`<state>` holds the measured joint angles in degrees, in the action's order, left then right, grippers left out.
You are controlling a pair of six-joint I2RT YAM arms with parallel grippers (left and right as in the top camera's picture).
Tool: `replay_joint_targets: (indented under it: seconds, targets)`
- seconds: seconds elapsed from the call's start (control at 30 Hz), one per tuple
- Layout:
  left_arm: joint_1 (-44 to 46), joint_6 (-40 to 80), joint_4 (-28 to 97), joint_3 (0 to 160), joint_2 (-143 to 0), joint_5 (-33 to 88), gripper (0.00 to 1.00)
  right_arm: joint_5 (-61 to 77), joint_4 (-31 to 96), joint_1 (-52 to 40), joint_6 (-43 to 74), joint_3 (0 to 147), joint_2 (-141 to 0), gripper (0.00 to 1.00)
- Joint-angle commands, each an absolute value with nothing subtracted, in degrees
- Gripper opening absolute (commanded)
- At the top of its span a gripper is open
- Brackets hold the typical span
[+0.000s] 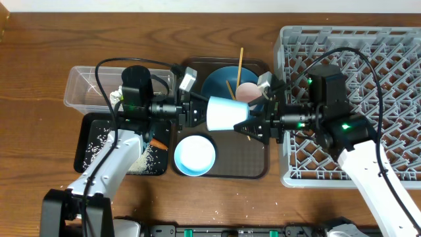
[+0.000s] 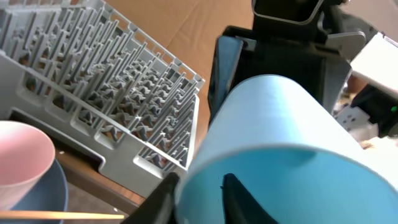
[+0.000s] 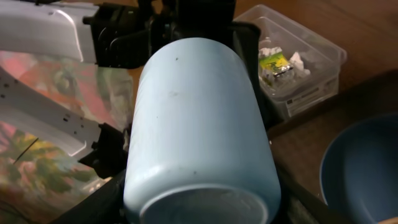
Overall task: Sort waste into correct bins and load items into the dishwasher rack
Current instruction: 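Grasp the light-blue cup with the right gripper from the left, then carry the cup with the right gripper and place it upside down in the rack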
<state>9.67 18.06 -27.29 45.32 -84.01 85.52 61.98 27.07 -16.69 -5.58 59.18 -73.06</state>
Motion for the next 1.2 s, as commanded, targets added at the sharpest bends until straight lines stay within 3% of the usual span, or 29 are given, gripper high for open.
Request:
replay_joint_targets:
  seconds: [0.0,0.2,0.63,1.17]
  targets:
    - [9.96,17.67,-27.55,45.23,-83.48,86.02,0.29,60.88,27.14,-15.66,-4.32,60.20,-73.08,0.56]
    - [9.96,17.67,-27.55,45.23,-83.48,85.43,0.41,59.35,31.59,-15.38,-4.36,60.20,-73.08,0.52]
    - [9.93,17.65,-27.55,45.23,-83.48,85.21,0.43,55.51,40.53,-7.14,-2.20,60.23,-70.98,0.49]
    - [9.96,17.67,-27.55,45.23,-83.48,84.79,0.43,18.06,65.93,-2.90,4.69,64.40,-61.71,0.49]
